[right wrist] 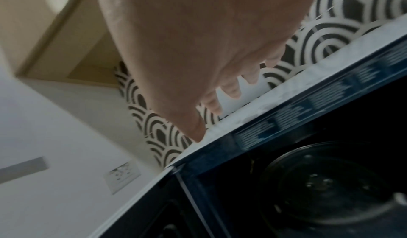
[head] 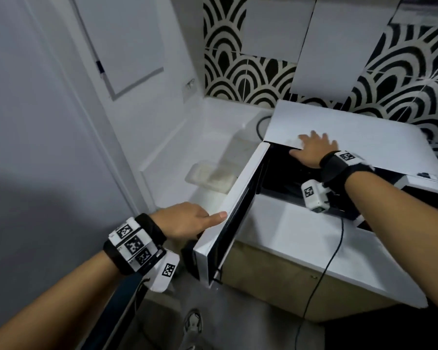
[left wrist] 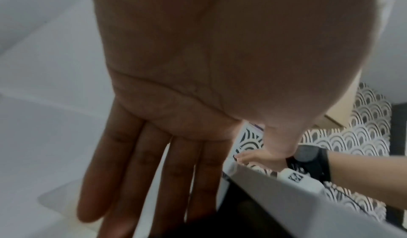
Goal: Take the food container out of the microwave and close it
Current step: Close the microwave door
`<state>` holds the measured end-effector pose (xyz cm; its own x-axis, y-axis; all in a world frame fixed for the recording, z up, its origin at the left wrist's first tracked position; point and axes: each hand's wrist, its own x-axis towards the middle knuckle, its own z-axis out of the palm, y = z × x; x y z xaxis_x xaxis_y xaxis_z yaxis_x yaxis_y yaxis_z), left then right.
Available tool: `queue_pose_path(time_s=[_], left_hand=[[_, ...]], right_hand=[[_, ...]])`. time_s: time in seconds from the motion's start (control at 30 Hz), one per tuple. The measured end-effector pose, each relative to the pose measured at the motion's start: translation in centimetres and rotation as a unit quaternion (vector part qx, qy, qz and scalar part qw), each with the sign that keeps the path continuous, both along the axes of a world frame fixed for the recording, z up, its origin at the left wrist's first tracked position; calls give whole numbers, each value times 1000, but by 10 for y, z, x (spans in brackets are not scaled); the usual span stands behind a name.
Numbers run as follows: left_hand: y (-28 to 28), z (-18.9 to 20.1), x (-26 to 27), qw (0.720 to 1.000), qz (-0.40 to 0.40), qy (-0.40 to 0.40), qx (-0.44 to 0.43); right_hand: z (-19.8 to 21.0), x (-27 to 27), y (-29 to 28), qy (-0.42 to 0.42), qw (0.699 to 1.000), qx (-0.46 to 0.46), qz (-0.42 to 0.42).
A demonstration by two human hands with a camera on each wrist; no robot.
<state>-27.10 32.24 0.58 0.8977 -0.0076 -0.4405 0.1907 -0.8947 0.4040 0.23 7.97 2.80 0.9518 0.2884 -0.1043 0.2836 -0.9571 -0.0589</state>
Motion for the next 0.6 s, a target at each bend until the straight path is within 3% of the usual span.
queue_pose_path(time_s=[0.2, 0.33, 0.6], left_hand=[[-40, -1, -18, 997, 1, 27, 76], [-66, -8, -17, 998, -28, 40, 36], [-140, -17, 1, 993, -95, 64, -28]], right_hand=[[-16, -3, -40, 47, 999, 6, -21], [-22, -13, -56, 34, 999, -3, -15], [-18, 1, -128, 32, 993, 25, -113]])
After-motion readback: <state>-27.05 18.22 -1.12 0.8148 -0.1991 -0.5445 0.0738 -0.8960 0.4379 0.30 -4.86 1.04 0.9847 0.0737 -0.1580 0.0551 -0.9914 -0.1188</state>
